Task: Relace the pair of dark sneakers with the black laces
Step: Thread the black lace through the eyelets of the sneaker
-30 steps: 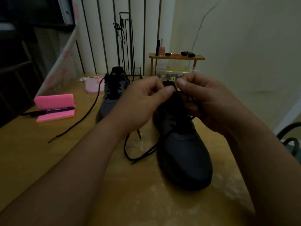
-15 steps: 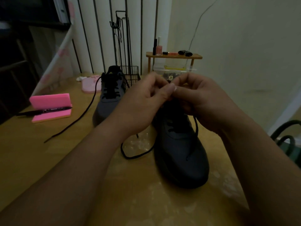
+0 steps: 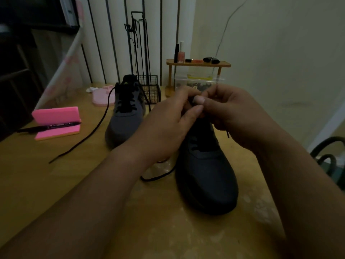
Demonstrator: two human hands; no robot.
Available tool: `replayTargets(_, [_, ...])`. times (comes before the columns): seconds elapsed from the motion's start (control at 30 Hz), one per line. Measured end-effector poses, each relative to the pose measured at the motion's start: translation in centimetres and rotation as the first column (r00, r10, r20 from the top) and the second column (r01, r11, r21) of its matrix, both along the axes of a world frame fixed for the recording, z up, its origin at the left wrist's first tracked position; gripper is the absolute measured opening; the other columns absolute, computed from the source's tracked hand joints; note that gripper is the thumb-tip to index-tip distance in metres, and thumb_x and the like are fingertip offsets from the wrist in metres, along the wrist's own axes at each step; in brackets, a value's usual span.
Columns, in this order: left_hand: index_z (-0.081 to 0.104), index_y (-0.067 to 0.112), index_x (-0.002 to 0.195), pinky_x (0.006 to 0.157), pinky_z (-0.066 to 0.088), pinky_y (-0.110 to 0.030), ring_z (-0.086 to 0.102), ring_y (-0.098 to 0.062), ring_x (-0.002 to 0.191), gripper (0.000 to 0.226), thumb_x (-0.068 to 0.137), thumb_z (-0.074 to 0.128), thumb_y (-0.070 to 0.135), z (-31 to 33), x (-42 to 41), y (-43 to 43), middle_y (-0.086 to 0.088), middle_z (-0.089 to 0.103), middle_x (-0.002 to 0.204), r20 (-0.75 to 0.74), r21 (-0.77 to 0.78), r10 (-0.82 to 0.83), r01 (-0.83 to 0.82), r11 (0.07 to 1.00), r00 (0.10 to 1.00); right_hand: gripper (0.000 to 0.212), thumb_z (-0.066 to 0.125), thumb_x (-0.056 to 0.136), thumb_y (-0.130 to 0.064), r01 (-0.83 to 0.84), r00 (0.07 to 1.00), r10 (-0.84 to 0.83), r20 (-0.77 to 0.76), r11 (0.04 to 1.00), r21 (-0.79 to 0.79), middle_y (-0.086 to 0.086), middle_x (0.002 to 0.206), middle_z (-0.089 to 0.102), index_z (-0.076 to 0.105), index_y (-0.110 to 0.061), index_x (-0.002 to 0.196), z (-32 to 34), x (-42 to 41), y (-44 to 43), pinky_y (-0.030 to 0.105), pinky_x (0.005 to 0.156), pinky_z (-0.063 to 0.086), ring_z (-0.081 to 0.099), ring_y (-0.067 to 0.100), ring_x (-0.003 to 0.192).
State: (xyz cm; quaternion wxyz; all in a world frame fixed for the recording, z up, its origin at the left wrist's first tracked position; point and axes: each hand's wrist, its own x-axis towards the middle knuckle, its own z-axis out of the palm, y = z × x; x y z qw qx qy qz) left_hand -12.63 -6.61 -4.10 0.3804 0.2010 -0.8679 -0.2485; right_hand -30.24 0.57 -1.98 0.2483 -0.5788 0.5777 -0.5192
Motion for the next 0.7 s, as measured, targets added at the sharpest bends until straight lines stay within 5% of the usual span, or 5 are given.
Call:
replayTargets(0.13, [0.063,0.018,0.101,0.062,0.044,-0.021,0.057,-0.006,0.078,0.012,0.107,0.056,0.026,-0.2,0.2,-0.7,0.008,0.059,0.084,-0.045,-0.025,0.069,-0.07,0.997,0.997,0.015,0.068,0.098,-0.025,-0.023,0.999,0.021,0.039,0.998,0.053,0.007,0.083,0.065,0.067,-0.011,0.102,0.4,-1.0,0.6,0.024,0.053,0.037,0.046,0.01,0.058])
replayTargets(0.3, [0.061,0.025,0.121,0.071,0.046,-0.017,0.055,0.0,0.091,0.019,0.104,0.057,0.033,-0.2,0.0,-0.3,0.013,0.057,0.104,0.035,-0.069,0.065,-0.063,0.996,0.997,0.013,0.072,0.096,-0.022,0.027,0.998,-0.028,0.054,0.999,0.025,0.007,0.079,0.061,0.067,-0.011,0.099,0.2,-1.2,0.4,0.026,0.055,0.041,0.049,0.01,0.059])
replayTargets(0.43, [0.061,0.022,0.108,0.069,0.054,-0.028,0.063,-0.003,0.086,0.006,0.105,0.059,0.027,-0.2,-0.2,0.1,0.01,0.064,0.092,-0.07,-0.027,0.044,-0.046,0.999,0.997,0.012,0.072,0.095,-0.021,0.033,0.992,-0.028,0.121,0.999,-0.038,-0.001,0.074,0.066,0.066,-0.011,0.1,-0.2,0.2,-0.3,0.026,0.056,0.046,0.056,0.011,0.062])
replayTargets(0.7, [0.063,0.02,0.097,0.063,0.047,-0.018,0.06,-0.006,0.079,0.011,0.104,0.059,0.027,-0.4,-0.6,0.0,0.006,0.061,0.084,-0.163,0.058,0.057,-0.049,0.997,0.985,0.017,0.066,0.099,-0.021,0.017,0.956,0.017,0.294,0.993,-0.113,0.004,0.082,0.069,0.064,-0.007,0.107,0.1,0.6,-0.4,0.024,0.06,0.053,0.063,0.012,0.067])
